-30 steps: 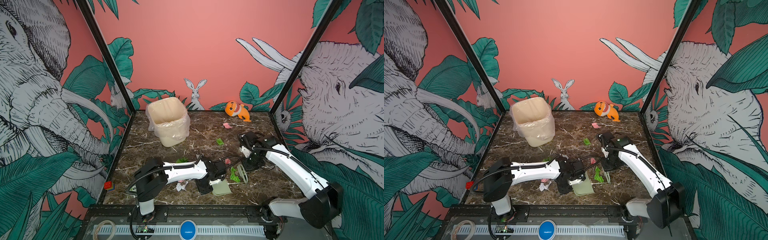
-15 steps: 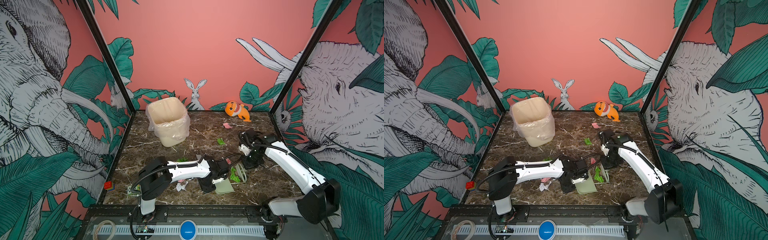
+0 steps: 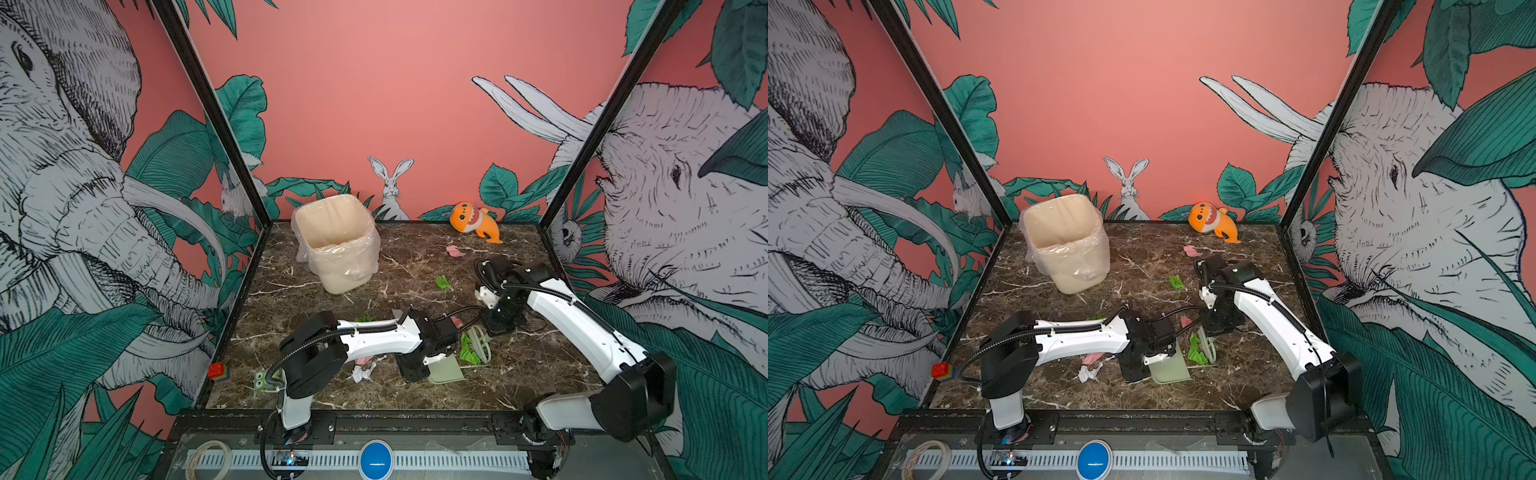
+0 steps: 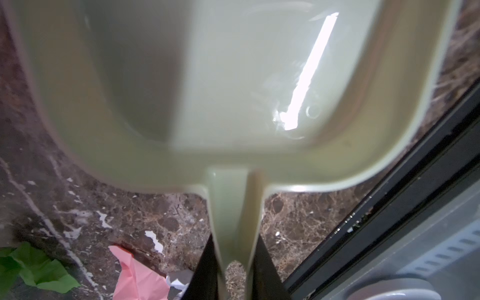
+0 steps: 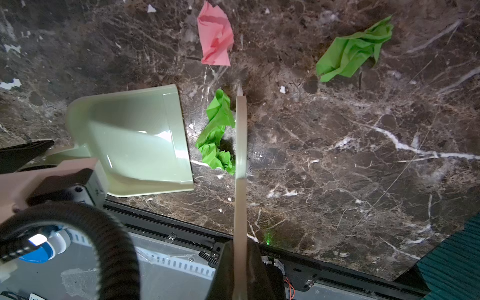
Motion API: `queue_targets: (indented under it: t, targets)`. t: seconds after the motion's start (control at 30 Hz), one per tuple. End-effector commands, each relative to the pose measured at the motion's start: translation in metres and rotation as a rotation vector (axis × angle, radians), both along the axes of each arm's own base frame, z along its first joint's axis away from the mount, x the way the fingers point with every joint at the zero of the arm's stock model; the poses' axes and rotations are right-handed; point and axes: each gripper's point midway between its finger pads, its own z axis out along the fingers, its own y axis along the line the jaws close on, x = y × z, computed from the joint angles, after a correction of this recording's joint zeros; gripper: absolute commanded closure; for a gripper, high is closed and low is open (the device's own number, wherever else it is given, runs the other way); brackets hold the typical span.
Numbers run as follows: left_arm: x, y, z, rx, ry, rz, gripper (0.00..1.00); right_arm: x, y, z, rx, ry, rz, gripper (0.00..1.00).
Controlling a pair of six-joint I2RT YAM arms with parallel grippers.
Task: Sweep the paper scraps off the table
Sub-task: 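Sweep the green scrap into the dustpan with the brush in the right gripper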
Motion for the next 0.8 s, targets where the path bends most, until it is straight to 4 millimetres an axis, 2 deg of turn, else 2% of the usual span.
queue_targets:
  t: [0.0, 0.2, 0.37, 0.43, 0.6, 0.77]
  targets:
    - [0.003, -0.001, 0.006, -0.007, -0.009, -0.014, 0.91, -0.009, 0.009, 0.004, 0.018, 0.022, 0.030, 1.00]
    - [0.003, 0.000, 0.006, -0.010, -0.011, -0.008, 0.91, -0.014, 0.033, 0.012, 0.096, 0.023, 0.047, 1.00]
    - [0.003, 0.000, 0.005, -0.012, -0.012, -0.005, 0.92, -0.021, 0.061, 0.028, 0.229, 0.012, 0.059, 1.00]
    - [0.003, 0.000, 0.005, -0.013, -0.011, -0.005, 0.92, -0.023, 0.066, 0.034, 0.260, 0.007, 0.058, 1.00]
    - [0.003, 0.001, 0.005, -0.017, -0.016, 0.000, 0.92, -0.025, 0.055, 0.038, 0.209, -0.015, 0.065, 1.00]
    - [0.003, 0.001, 0.004, -0.017, -0.016, 0.004, 0.92, -0.016, 0.016, 0.024, 0.025, -0.034, 0.044, 1.00]
